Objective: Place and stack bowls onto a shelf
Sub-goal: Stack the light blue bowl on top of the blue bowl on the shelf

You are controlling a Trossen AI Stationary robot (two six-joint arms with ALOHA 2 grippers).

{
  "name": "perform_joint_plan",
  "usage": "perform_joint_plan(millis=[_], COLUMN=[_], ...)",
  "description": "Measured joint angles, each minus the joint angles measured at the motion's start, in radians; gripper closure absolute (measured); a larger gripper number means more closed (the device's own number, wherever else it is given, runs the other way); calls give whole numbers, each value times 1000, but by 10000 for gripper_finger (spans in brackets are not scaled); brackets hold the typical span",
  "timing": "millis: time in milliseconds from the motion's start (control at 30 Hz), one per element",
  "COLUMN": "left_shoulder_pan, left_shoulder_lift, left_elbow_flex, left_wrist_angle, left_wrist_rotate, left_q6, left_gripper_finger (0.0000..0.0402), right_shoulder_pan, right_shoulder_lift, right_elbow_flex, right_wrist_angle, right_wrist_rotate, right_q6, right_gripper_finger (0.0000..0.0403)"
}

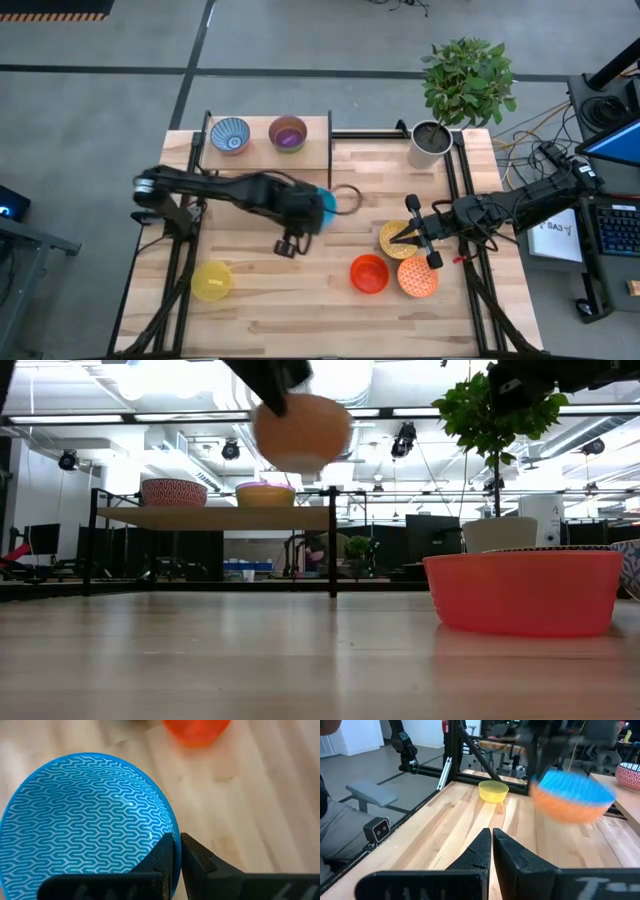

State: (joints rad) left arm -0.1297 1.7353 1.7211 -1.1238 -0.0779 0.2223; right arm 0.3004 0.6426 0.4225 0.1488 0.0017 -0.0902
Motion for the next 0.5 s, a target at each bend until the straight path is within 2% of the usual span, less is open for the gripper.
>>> perform_joint_plan(millis=[267, 400, 500], left_shoulder_pan=[32, 89, 165], left_shoulder_lift=[-270, -389, -470], left_elbow_flex=[-74, -105, -136], left_wrist_angle=[-202, -263, -291], left_wrist_rotate=[-257, -338, -356], left_q6=[-175, -225, -233], left_gripper_finger=[400, 400, 400], right_shoulder_pan=[0, 0, 0], right_shoulder_lift=[0, 0, 0], right_elbow_flex=[0, 0, 0], right_wrist_angle=[4, 4, 3], right_wrist_rotate=[2, 8, 10], right_q6=[0, 3, 3], right_gripper_finger=[394, 394, 394])
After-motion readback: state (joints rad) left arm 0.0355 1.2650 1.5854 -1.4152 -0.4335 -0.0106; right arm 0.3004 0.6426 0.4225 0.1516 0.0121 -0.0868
